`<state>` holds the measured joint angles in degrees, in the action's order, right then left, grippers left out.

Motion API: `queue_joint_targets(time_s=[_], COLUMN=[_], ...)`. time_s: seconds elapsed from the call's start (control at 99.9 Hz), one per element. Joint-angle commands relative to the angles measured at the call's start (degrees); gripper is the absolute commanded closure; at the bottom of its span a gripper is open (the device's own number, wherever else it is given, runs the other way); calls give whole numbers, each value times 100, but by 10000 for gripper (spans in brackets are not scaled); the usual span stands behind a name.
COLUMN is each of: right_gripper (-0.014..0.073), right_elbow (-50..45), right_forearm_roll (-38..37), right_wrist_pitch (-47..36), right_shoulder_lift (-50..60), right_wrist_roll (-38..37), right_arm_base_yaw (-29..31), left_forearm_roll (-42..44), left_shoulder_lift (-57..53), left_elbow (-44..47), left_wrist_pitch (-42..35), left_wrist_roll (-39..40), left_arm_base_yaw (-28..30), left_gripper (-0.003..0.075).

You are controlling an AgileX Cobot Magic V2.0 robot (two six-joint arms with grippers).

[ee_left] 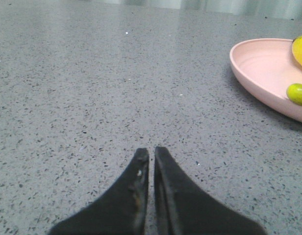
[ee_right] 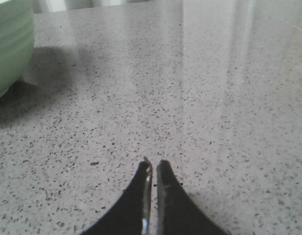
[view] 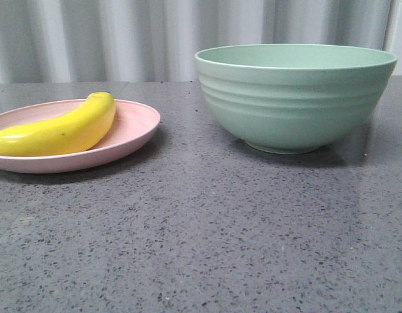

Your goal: Transfer banana from pink plate to green bowl

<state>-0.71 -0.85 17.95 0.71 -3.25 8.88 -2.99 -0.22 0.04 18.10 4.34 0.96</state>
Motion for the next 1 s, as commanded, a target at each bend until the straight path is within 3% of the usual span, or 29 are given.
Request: queue_joint_targets(time_s=[0.0,0.29,0.52,0.991], right_gripper=[668,668,668,664], right_elbow=[-152,-152,-152,-152], right_forearm_roll=[-3,-3,-3,-3], right_wrist_pitch=[-424,-437,-923,-996], right_shoulder_lift=[94,94,94,4], right_wrist_roll=[36,36,36,36], right_arm_base_yaw=[30,30,30,30], left_forearm_roll=[30,-61,-166,-116], left_shoulder_lift=[-188,-188,-188,-188], left_elbow=[147,147,147,147], left_wrist_pitch=[-389,-677,-937,-969], left_wrist_roll=[46,46,46,37], left_arm_base_yaw=[8,8,8,8], left_gripper=[739,738,739,738])
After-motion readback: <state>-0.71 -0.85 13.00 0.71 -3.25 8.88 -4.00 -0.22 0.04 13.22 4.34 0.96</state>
